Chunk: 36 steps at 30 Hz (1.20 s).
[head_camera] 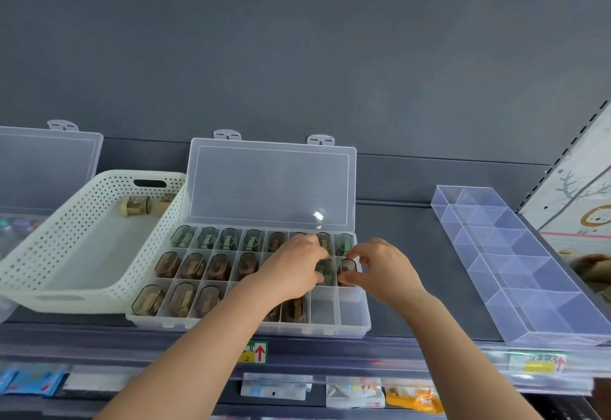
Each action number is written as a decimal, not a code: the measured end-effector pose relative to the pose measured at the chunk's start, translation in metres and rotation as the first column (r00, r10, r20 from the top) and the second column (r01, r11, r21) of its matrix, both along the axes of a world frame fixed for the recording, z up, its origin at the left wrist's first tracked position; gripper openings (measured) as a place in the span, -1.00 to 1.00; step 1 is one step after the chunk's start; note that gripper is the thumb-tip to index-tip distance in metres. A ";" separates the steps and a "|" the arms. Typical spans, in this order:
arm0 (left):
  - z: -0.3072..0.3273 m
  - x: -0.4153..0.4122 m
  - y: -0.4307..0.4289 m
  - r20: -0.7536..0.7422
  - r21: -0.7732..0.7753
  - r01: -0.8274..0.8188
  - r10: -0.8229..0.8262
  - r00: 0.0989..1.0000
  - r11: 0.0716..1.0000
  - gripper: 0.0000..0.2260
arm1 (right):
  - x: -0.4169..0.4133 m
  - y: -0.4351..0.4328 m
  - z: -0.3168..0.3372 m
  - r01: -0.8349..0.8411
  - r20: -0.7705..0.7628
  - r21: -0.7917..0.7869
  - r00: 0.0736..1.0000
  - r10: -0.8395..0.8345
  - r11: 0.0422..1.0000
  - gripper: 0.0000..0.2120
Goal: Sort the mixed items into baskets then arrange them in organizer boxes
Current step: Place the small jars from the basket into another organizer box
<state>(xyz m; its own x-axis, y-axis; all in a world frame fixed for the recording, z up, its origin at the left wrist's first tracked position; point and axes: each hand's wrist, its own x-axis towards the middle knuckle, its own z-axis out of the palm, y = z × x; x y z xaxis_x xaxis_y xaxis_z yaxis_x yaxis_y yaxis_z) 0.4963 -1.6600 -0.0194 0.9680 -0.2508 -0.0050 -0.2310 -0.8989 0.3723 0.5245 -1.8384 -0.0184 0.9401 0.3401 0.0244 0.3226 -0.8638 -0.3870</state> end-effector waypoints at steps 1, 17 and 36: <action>0.000 0.000 -0.001 0.003 0.002 0.002 -0.002 1.000 1.000 -0.59 | 0.001 0.000 -0.001 -0.003 0.000 0.006 1.000 0.003 1.000 -0.66; 0.046 -0.021 0.108 0.277 0.164 -0.252 0.201 0.940 0.954 -0.70 | 0.010 0.089 0.017 -0.184 0.119 0.019 0.976 0.181 0.983 -0.61; 0.019 -0.003 0.326 0.054 0.454 -0.428 0.455 0.889 0.782 -0.65 | 0.032 0.357 0.033 -0.434 0.134 -0.376 0.849 0.511 0.819 -0.73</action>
